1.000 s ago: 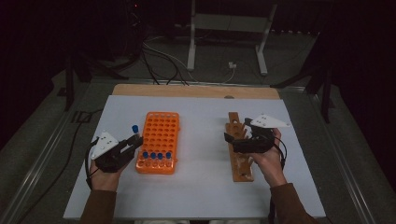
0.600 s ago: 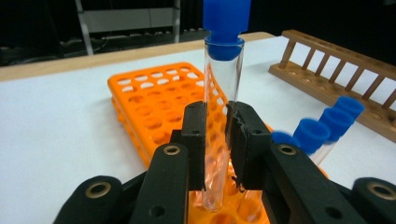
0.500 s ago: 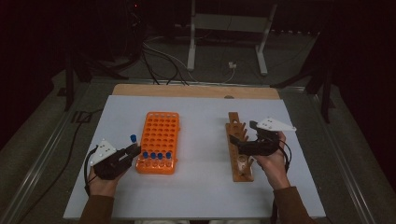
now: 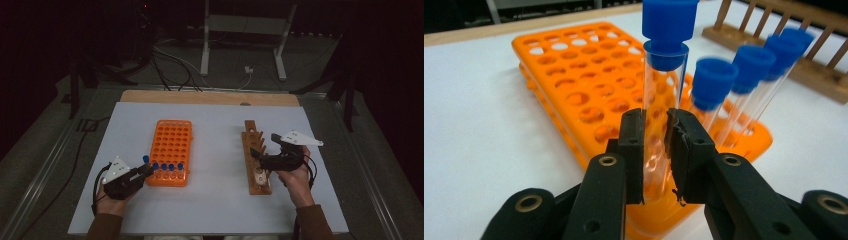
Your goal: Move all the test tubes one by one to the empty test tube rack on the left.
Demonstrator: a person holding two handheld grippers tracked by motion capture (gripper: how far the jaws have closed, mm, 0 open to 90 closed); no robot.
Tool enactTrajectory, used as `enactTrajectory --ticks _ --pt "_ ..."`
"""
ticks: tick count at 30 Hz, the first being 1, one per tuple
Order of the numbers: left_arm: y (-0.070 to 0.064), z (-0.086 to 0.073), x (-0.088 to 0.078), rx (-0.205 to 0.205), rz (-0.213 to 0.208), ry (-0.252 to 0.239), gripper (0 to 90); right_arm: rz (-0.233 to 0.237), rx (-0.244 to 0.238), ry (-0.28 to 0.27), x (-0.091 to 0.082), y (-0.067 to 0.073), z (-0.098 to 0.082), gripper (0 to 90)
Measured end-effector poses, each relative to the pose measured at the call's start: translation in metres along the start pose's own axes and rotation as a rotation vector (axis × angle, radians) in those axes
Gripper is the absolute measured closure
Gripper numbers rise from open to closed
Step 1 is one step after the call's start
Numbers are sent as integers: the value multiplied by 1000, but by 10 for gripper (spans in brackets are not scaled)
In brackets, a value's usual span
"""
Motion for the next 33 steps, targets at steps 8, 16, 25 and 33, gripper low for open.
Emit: enactTrajectory --ticks 8,16,25,33 --pt "0 -8 1 38 17 65 784 -3 10 7 -3 -4 -7 21" --pt "-2 -14 4 73 25 102 786 1 6 12 -1 -3 -11 22" --pt "-2 -14 4 75 36 100 784 -6 1 23 -1 -5 -18 22" --pt "-2 -14 3 65 27 92 777 -15 -5 31 -3 -7 -23 22"
Point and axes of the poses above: each handheld gripper's, and its own axes: x roughly forward along the jaws, z roughly out of its top, y roughly to its left, the point moved 10 cm from there along x, roughly forward along the jaws, and after that the axes turned 1 degree about z, right-handed, at the moved point
